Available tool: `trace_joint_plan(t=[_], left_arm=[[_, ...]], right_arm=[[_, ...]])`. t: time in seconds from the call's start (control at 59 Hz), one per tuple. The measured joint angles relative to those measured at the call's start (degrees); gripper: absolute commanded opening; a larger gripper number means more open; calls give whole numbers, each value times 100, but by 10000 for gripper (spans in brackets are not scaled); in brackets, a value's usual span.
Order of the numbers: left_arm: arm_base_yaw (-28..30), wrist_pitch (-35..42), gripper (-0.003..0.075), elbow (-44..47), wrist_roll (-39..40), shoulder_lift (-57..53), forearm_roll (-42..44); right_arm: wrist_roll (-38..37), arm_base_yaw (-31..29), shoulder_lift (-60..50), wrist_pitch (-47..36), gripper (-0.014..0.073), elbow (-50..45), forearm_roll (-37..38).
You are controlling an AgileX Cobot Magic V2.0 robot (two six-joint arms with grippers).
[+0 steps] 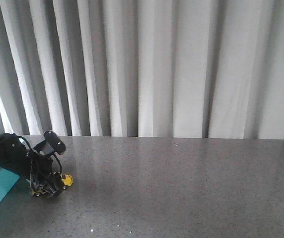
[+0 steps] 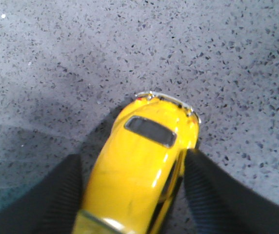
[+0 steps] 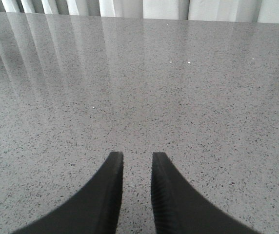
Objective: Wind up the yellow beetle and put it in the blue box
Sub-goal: 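Lift the car with the left gripper and move it over the blue box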
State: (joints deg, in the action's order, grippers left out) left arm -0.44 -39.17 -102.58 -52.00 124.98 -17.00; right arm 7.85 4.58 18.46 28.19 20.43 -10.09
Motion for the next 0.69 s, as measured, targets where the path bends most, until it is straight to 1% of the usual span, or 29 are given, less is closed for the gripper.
trace_joint_plan(t=[0.017, 0.068, 0.085, 0.237, 0.474, 0.61, 0.694], left_arm=[[0, 0, 94, 0, 0, -8, 18], [0, 30, -4, 6, -6, -42, 54], [0, 19, -9, 6, -6, -53, 82], [6, -74, -7, 70, -6, -355, 161], [15, -52, -7, 70, 100, -1159, -34], [160, -17, -6, 70, 502, -1774, -94], [494, 67, -6, 70, 925, -2152, -53]], right_arm=[[0, 0, 0, 0, 162, 0, 0], [0, 0, 0, 0, 162, 0, 0], [0, 0, 0, 0, 162, 0, 0], [0, 0, 0, 0, 162, 0, 0], [0, 0, 0, 0, 162, 0, 0], [0, 0, 0, 0, 162, 0, 0], [0, 0, 0, 0, 162, 0, 0]])
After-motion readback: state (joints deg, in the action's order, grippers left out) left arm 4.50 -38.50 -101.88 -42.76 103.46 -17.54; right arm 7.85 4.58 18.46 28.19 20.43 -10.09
